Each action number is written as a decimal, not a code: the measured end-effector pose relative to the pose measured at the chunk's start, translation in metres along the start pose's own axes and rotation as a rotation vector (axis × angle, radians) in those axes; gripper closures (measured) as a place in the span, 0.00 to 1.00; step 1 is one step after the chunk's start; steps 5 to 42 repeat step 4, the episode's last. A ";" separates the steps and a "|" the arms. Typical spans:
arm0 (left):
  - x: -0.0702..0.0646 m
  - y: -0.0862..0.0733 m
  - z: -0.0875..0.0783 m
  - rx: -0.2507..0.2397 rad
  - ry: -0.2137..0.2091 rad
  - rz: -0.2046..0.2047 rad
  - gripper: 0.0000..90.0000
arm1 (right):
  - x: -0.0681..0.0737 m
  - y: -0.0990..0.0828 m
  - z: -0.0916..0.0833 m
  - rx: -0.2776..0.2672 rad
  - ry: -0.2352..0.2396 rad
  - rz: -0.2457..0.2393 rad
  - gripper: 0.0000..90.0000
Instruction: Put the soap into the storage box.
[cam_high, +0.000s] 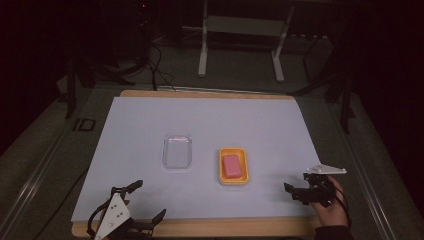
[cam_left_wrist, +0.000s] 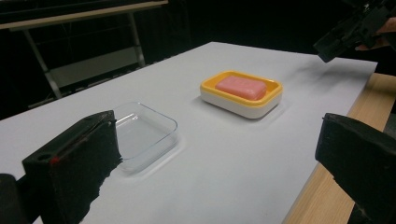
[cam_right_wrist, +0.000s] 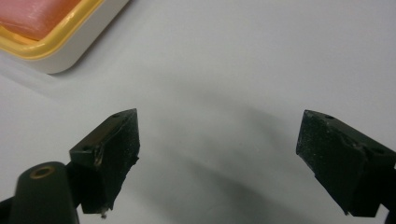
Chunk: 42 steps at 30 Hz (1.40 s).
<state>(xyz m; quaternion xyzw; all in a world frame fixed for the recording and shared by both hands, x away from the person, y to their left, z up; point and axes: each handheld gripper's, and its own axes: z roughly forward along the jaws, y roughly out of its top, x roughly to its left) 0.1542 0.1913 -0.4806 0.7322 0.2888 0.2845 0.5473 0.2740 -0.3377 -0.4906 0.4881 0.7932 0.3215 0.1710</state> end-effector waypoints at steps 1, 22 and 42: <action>0.000 0.000 0.000 0.000 0.000 0.001 0.00 | 0.000 0.000 0.000 -0.002 0.003 0.000 0.15; 0.000 0.000 0.000 0.000 0.000 0.002 0.00 | 0.001 0.001 0.000 -0.007 0.006 -0.004 0.15; 0.000 0.000 0.000 0.000 0.000 0.002 0.00 | 0.001 0.001 0.000 -0.007 0.006 -0.004 0.15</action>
